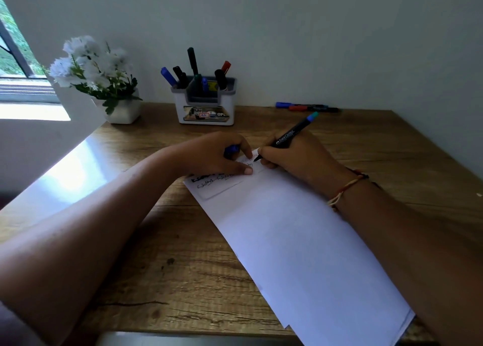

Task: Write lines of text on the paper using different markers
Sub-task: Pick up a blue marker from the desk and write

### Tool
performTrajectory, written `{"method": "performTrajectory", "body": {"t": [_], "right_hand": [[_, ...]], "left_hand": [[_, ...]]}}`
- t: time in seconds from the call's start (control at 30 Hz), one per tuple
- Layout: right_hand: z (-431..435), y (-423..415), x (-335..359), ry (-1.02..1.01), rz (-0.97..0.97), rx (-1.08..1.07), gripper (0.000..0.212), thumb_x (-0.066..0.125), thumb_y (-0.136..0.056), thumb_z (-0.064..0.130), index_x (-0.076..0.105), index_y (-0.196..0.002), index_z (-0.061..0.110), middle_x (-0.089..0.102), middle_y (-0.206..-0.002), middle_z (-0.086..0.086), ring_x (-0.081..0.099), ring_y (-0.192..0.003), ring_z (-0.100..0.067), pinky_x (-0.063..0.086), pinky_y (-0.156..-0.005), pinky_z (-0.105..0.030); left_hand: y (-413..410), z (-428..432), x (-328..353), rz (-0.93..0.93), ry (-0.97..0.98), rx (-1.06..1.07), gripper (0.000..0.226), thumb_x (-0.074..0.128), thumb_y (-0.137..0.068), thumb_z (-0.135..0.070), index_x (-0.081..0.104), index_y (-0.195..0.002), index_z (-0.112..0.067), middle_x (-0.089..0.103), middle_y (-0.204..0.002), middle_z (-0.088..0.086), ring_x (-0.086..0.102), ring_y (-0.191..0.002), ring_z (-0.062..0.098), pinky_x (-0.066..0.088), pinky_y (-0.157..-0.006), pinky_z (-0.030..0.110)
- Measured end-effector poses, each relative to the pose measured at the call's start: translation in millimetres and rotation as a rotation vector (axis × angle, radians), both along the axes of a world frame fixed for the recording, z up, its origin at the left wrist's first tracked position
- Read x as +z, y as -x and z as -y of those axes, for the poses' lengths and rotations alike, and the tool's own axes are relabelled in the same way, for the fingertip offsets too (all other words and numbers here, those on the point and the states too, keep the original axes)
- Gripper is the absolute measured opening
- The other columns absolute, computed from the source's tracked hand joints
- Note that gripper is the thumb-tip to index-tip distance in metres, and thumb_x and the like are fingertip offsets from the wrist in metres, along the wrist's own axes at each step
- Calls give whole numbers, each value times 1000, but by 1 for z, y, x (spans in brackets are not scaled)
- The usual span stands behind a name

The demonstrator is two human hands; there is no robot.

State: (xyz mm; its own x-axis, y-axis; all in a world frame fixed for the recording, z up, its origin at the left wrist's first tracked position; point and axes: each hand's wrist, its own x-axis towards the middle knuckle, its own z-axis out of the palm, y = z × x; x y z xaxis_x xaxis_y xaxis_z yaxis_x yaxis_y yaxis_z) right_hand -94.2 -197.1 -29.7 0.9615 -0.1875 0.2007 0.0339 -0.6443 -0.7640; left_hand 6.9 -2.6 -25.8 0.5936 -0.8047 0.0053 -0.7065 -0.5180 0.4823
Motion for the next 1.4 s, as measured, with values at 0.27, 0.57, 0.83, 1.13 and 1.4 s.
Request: {"method": "performTrajectory", "body": {"t": [0.27, 0.57, 0.83, 1.13, 1.4], "right_hand": [[0, 0, 1, 1, -10, -20, 15, 66, -87, 24, 75, -83, 12, 74, -69, 5, 68, -65, -4, 51, -63, -19], [0, 1, 2, -2, -22, -15, 13, 66, -86, 22, 73, -82, 11, 72, -67, 5, 71, -69, -11, 60, -73, -33], [0, -1, 1, 7, -16, -29, 14, 68, -85, 24, 73, -78, 12, 74, -69, 3, 70, -68, -10, 57, -69, -31], [0, 0, 2, 8, -16, -21, 12, 67, -84, 25, 71, -75, 18, 73, -65, 12, 69, -63, -4, 57, -65, -28], [-1, -1, 4, 13, -48, -65, 12, 66, -86, 25, 70, -79, 16, 73, -70, 2, 71, -73, -16, 61, -79, -41]], "left_hand": [[-1, 0, 0, -13, -4, 1, 36, 72, -79, -57, 60, -111, -46, 56, -100, -14, 55, -87, 7, 40, -71, 25], [-2, 0, 0, -10, -16, -9, 39, 71, -79, -56, 60, -114, -44, 57, -106, -11, 56, -92, 10, 46, -77, 27], [-1, 0, 1, -12, 0, -6, 36, 73, -79, -55, 61, -111, -44, 56, -98, -12, 55, -86, 8, 40, -70, 25], [-1, 0, 1, -5, -7, -5, 36, 73, -80, -54, 61, -112, -44, 55, -96, -14, 53, -84, 7, 38, -69, 25], [-3, 0, -1, -13, 0, -3, 36, 74, -78, -56, 61, -111, -45, 56, -96, -14, 55, -85, 7, 39, -70, 25]]}}
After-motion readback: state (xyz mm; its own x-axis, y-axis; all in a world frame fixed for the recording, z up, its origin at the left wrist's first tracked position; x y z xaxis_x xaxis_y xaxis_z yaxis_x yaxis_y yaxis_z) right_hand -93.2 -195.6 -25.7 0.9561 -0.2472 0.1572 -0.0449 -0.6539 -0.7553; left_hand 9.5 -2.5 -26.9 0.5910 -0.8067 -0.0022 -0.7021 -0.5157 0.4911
